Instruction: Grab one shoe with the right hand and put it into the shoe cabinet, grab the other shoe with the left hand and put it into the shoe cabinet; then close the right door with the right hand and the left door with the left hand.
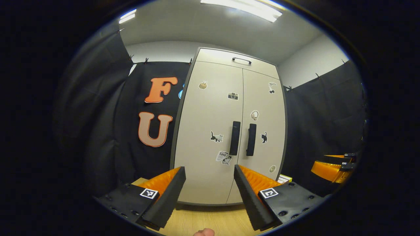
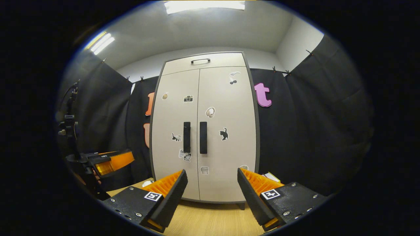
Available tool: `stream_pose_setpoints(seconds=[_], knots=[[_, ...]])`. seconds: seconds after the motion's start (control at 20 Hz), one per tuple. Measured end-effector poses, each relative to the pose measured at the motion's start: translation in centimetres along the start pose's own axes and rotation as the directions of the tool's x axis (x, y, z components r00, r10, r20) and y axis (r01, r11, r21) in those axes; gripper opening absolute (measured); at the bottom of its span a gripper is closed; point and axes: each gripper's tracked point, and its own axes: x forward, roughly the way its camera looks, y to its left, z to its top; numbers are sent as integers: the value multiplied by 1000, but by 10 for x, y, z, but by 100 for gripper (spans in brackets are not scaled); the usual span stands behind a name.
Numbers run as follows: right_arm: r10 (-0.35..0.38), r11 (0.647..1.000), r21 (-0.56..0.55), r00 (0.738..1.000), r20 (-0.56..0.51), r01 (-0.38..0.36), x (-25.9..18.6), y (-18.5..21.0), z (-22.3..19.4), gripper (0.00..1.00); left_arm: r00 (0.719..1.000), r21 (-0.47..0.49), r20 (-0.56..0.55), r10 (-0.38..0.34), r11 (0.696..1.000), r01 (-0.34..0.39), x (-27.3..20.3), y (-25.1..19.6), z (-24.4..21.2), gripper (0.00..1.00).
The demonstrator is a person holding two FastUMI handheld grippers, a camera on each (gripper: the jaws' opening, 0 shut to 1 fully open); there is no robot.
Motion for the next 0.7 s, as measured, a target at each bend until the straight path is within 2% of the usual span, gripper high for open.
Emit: stream_pose_setpoints(seconds=[0.3,0.4,0.65,0.7], knots=[[-14,1000,26,1000,-3,15,-2,-6,-5,94,1000,9,0,7,1000,-7,-3,-2,-2,96],[-22,999,32,1000,-6,22,-3,-10,-6,94,1000,-7,-6,-5,1000,5,-2,-6,-4,94],[-31,999,16,1000,3,31,-4,-14,-3,94,1000,-44,-19,-21,999,20,0,-10,-8,99],[-31,999,12,1000,5,31,-4,-14,-2,94,1000,-52,-21,-22,998,21,1,-10,-9,96]])
